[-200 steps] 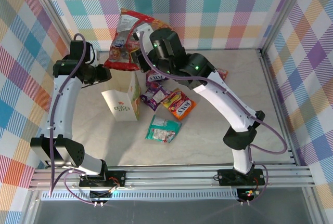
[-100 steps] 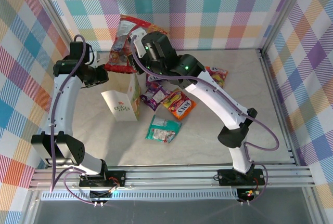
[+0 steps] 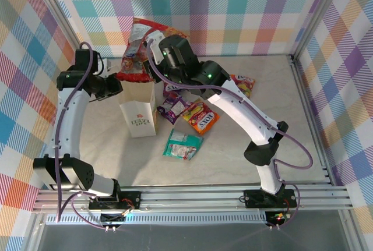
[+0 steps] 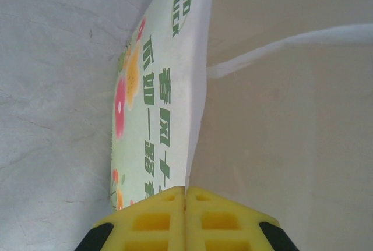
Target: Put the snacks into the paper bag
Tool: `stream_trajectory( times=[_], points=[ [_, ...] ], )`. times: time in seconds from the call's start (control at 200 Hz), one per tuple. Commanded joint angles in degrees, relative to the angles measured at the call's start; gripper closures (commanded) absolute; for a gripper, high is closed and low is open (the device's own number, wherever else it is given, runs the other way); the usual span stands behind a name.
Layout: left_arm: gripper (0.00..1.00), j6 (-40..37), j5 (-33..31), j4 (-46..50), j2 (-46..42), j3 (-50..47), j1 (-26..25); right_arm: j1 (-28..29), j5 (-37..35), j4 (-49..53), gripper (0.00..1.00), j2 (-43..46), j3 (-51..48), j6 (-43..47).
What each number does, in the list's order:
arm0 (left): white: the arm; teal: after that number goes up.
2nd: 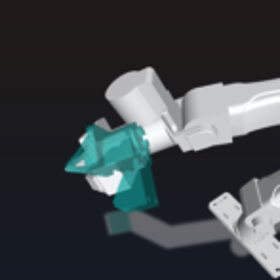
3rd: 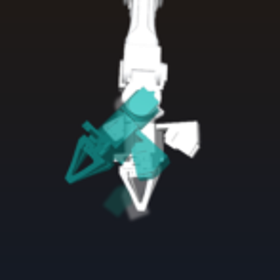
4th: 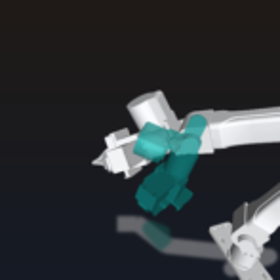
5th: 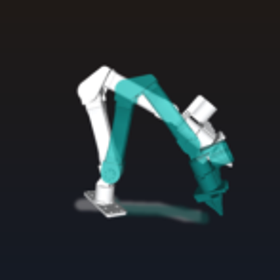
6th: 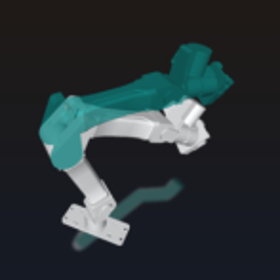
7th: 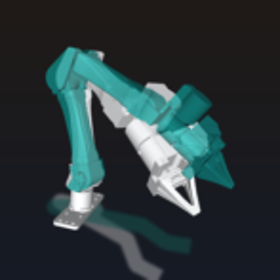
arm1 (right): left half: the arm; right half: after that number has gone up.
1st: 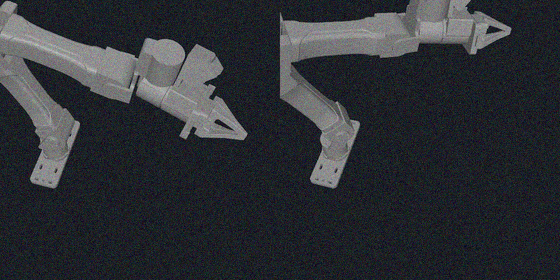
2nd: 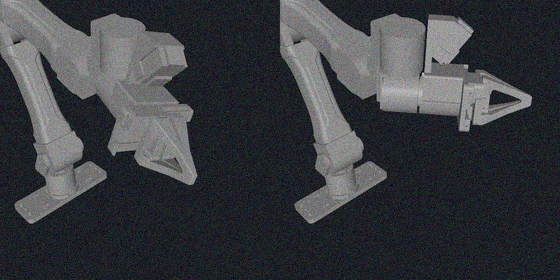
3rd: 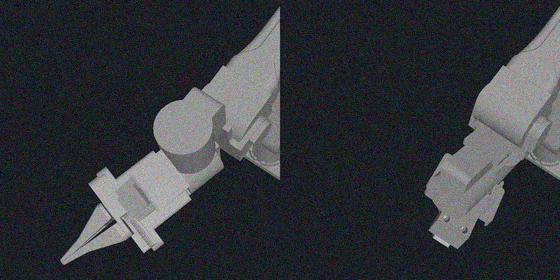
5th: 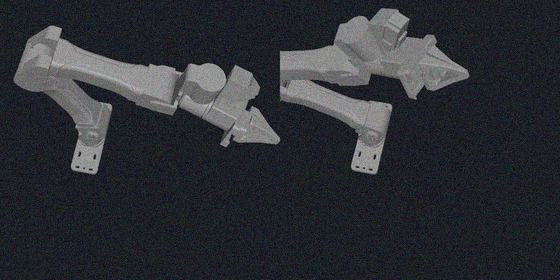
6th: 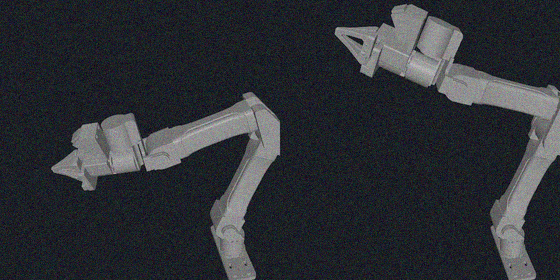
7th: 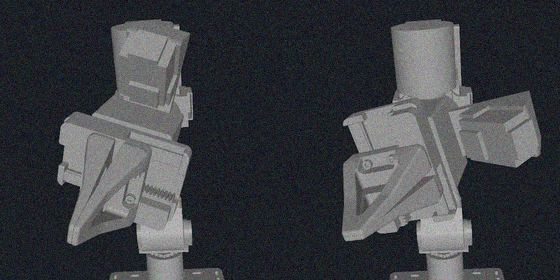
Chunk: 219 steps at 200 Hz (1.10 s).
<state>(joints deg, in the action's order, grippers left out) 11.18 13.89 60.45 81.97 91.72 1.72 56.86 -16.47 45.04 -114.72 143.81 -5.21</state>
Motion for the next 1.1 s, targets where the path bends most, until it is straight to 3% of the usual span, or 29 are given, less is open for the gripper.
stream_trajectory(
  times=[0.0,0.39,0.52,0.695,1.09],
  points=[
    [0.97,1.1,3.1,1.1,-1.9,-0.9,0.3,1.3,-0.6,-8.9,1.00,1.4,3.5,-0.1],
    [0.88,2.3,4.0,1.2,-4.6,-5.1,0.3,3.0,-4.5,-9.1,1.00,-0.3,1.7,2.4],
    [0.80,2.6,3.1,1.2,-5.5,-4.7,0.3,2.9,-6.2,-9.0,1.00,-1.5,1.9,3.0],
    [0.60,1.8,1.1,3.0,-6.8,-2.5,0.3,3.0,-8.2,-9.2,1.00,-1.9,2.2,4.1],
    [0.55,1.3,0.1,2.3,-9.7,-2.4,0.4,3.3,-9.0,-8.4,1.00,-3.4,4.5,6.0]
  ],
)
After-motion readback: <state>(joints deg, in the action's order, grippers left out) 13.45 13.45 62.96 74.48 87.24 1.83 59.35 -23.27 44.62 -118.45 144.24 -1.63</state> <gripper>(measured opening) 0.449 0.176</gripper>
